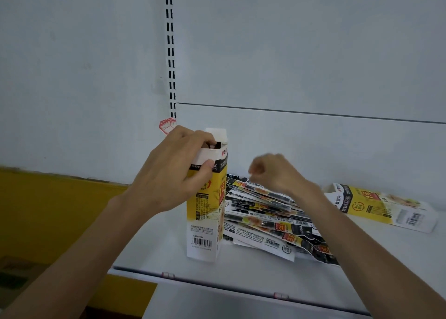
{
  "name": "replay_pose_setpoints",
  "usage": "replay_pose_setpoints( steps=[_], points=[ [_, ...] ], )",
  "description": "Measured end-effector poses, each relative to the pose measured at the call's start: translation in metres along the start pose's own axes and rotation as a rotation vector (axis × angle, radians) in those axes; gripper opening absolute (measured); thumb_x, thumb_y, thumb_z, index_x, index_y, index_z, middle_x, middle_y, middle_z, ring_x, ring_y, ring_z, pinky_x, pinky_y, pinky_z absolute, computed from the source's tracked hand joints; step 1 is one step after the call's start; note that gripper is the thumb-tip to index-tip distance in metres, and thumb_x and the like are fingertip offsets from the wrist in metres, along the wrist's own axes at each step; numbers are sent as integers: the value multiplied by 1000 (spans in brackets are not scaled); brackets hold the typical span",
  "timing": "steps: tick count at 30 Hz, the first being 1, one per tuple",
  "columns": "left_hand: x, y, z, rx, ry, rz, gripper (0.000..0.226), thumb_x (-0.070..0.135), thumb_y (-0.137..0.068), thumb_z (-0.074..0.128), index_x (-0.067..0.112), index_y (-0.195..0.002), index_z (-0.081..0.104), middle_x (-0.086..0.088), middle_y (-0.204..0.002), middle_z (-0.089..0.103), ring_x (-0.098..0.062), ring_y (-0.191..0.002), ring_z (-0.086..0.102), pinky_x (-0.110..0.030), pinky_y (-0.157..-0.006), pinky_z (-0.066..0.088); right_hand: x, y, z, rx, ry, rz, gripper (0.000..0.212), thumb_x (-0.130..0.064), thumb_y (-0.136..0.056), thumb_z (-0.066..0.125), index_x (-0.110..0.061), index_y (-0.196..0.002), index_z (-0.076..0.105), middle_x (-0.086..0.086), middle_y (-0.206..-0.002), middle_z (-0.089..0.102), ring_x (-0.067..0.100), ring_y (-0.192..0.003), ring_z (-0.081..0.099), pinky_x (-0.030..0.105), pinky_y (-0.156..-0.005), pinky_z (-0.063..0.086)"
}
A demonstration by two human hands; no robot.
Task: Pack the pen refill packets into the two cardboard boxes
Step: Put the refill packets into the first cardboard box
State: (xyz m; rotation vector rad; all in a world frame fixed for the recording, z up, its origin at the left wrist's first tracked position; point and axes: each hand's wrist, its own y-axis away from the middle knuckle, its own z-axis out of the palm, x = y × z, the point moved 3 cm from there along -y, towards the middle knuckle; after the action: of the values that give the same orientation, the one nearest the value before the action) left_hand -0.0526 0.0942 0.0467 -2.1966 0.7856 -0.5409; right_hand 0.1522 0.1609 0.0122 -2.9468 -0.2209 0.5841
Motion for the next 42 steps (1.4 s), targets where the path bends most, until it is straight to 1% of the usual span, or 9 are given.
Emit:
replay_pose_setpoints(
  steps=[5, 8, 12, 16, 19, 27, 31, 38, 42],
  points=[
    [-2, -2, -1, 12, -10, 52, 46, 41, -81, 34, 11, -100, 63, 12, -88, 51, -3, -90, 35, -24, -65, 33, 25, -1, 30, -228, 154, 87, 47, -40, -85, 62, -11, -121, 55, 6, -123, 58, 24, -110, 56, 36, -94, 46],
    [-3, -1, -2, 11, 9, 37, 45, 42, -81, 34, 12, -98, 63, 10, -89, 56, -5, -91, 38, -22, -66, 34, 22, 1, 25, -200, 91, 35, 19, -27, -83, 68, -19, -71, 55, 2, -71, 52, 18, -65, 49, 29, -59, 37],
    [-5, 1, -3, -5, 18, 5, 50, 45, -80, 32, 15, -105, 63, 5, -99, 61, 2, -93, 35, -15, -71, 33, 22, 6, 11, -254, -35, -9, 49, -22, -80, 70, -17, -52, 31, -4, -51, 25, 14, -49, 22, 28, -55, 17],
    [-4, 3, -4, -30, 18, 34, 48, 43, -82, 33, 17, -111, 61, 9, -106, 60, 2, -100, 36, -19, -73, 33, 25, 6, 0, -221, -128, -4, 36, -31, -84, 66, 5, -81, 65, 8, -64, 44, 17, -60, 38, 28, -60, 27],
    [-5, 4, -4, -23, 20, 40, 46, 42, -83, 34, 17, -112, 60, 9, -111, 60, 1, -104, 38, -17, -78, 33, 19, 9, -8, -202, -256, -51, 26, -28, -88, 61, -3, -93, 70, 15, -84, 64, 26, -78, 56, 35, -76, 41],
    [-3, 7, -8, -26, 12, 35, 45, 42, -82, 34, 15, -104, 63, 5, -104, 62, -2, -100, 39, -30, -74, 38, 10, 17, -7, -188, -268, -81, 29, -21, -96, 49, -32, -123, 45, 1, -94, 67, 12, -76, 62, 25, -67, 47],
    [-2, 7, -8, -35, 10, 29, 46, 41, -83, 33, 15, -107, 62, 2, -104, 61, -4, -102, 38, -32, -73, 39, 8, 19, -2, -225, -127, -86, 21, -21, -97, 46, -26, -110, 62, 1, -117, 61, 18, -104, 59, 31, -82, 44],
    [0, 3, -10, -56, 33, -24, 59, 48, -77, 28, 18, -115, 61, 8, -105, 56, 3, -99, 30, -30, -78, 34, 7, 20, -8, -275, -475, 76, 30, -11, -95, 38, -7, -110, 63, 8, -98, 69, 22, -87, 69, 30, -67, 55],
    [1, -1, -10, -63, 26, -33, 61, 49, -72, 28, 11, -101, 66, 2, -98, 57, -1, -94, 34, -27, -72, 35, 7, 20, -9, -288, -291, -25, 17, -12, -90, 55, -18, -103, 64, 2, -94, 72, 14, -73, 69, 24, -59, 52]
  ],
)
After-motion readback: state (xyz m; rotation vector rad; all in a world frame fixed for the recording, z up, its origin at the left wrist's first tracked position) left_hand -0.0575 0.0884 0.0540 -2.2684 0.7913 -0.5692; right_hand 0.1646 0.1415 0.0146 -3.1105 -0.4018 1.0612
